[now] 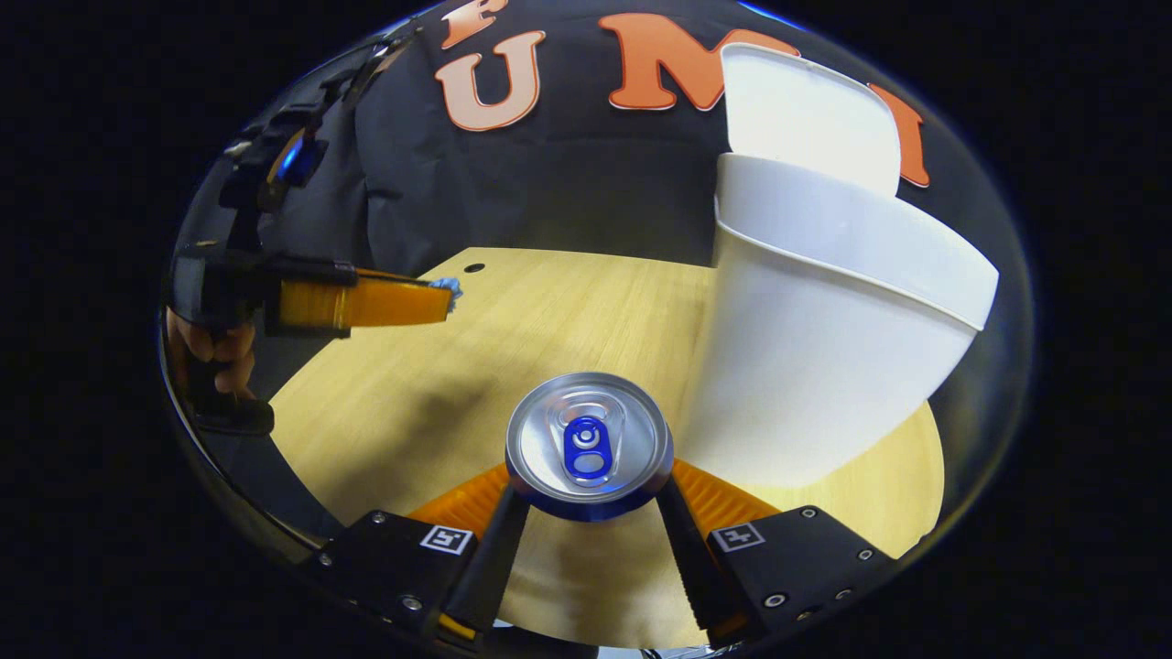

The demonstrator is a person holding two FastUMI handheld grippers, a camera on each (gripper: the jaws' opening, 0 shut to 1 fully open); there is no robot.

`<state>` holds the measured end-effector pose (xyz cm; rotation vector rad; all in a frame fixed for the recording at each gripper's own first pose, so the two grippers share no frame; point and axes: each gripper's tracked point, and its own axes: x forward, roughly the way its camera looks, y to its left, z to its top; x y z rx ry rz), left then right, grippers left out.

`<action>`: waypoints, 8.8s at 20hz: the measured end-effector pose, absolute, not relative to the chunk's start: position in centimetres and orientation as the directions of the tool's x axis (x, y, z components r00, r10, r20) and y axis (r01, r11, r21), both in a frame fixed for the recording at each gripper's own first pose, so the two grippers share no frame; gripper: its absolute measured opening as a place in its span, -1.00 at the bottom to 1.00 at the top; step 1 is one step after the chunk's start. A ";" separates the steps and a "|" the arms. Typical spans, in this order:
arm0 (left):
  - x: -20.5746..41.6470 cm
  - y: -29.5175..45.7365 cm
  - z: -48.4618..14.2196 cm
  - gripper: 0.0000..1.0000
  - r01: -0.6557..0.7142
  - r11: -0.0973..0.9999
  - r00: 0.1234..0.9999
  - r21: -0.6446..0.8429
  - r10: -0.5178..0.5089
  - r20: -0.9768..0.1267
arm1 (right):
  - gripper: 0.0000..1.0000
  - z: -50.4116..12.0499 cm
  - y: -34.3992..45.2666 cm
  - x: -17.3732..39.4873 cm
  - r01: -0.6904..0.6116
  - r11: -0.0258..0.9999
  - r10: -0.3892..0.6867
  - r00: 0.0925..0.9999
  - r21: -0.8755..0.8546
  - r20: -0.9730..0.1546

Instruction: Press the lid of the desktop garbage bin to open it, pick up the crumpled paper on the desktop and throw it into the bin, then pick up the pop can on the desktop and drop it into the bin, and finally close the garbage bin lid.

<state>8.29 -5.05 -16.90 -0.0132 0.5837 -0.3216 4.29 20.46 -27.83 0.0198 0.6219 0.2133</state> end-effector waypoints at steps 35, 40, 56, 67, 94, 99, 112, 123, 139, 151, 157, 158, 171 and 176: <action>12.4 -25.4 -3.3 -0.71 0.610 0.786 0.754 -0.100 -0.614 -0.231 | 0.60 -26.6 18.0 3.6 0.081 0.989 0.013 0.795 0.127 -0.606; 12.1 -25.5 -4.3 -0.71 0.616 0.785 0.748 -0.068 -0.610 -0.261 | 0.59 -25.0 17.2 3.7 0.100 0.990 -0.020 0.803 0.102 -0.596; 10.4 -24.4 -4.3 -0.04 0.618 0.785 0.757 -0.029 -0.605 -0.248 | 0.58 -8.5 10.1 5.6 0.114 0.992 -0.124 0.925 -0.050 -0.359; 9.9 -19.8 -5.6 0.90 0.470 0.880 0.842 -0.062 -0.468 -0.268 | 0.59 -3.7 10.0 8.2 0.018 0.999 -0.028 0.964 -0.041 -0.265; 6.0 -12.0 -7.8 0.89 0.142 0.989 0.937 -0.034 -0.146 -0.318 | 0.58 -8.2 9.8 14.4 -0.127 0.990 0.098 0.939 -0.068 -0.328; 5.7 -11.2 -8.1 0.84 0.128 0.991 0.936 -0.035 -0.133 -0.325 | 0.58 -8.6 9.8 15.0 -0.121 0.990 0.093 0.937 -0.065 -0.335; 5.8 -9.1 -7.6 0.86 0.094 0.995 0.947 -0.036 -0.100 -0.306 | 0.72 -7.6 10.0 16.5 -0.110 0.990 0.074 0.941 -0.092 -0.330; 4.6 -5.3 -7.4 0.90 -0.001 0.999 0.957 -0.051 -0.013 -0.289 | 0.71 3.6 9.3 21.6 -0.076 0.985 0.058 0.991 -0.153 -0.118; 2.4 0.5 -8.8 0.90 -0.137 0.987 0.945 -0.081 0.106 -0.308 | 0.70 12.3 8.9 29.8 0.020 0.992 -0.023 0.999 -0.123 -0.023; 4.1 -0.5 -10.2 0.89 -0.092 0.993 0.940 -0.074 0.063 -0.335 | 0.57 9.8 11.6 25.8 -0.064 0.998 0.061 0.991 -0.018 -0.117; 4.5 -2.0 -10.7 0.89 -0.042 0.996 0.936 -0.075 0.013 -0.350 | 0.57 3.9 13.4 23.3 -0.098 0.995 0.094 0.962 -0.005 -0.255; 4.5 -2.0 -10.8 0.88 -0.042 0.996 0.935 -0.078 0.012 -0.354 | 0.58 2.9 13.6 23.0 -0.097 0.995 0.093 0.957 0.000 -0.275; 3.6 -3.2 -13.4 0.89 -0.013 0.993 0.909 -0.117 -0.037 -0.414 | 0.46 -6.8 15.8 16.8 -0.079 0.995 0.100 0.849 0.063 -0.518; 4.0 -3.3 -14.3 0.89 0.017 0.988 0.891 -0.152 -0.084 -0.446 | 0.21 -7.3 16.2 15.6 -0.039 0.997 0.071 0.825 0.069 -0.561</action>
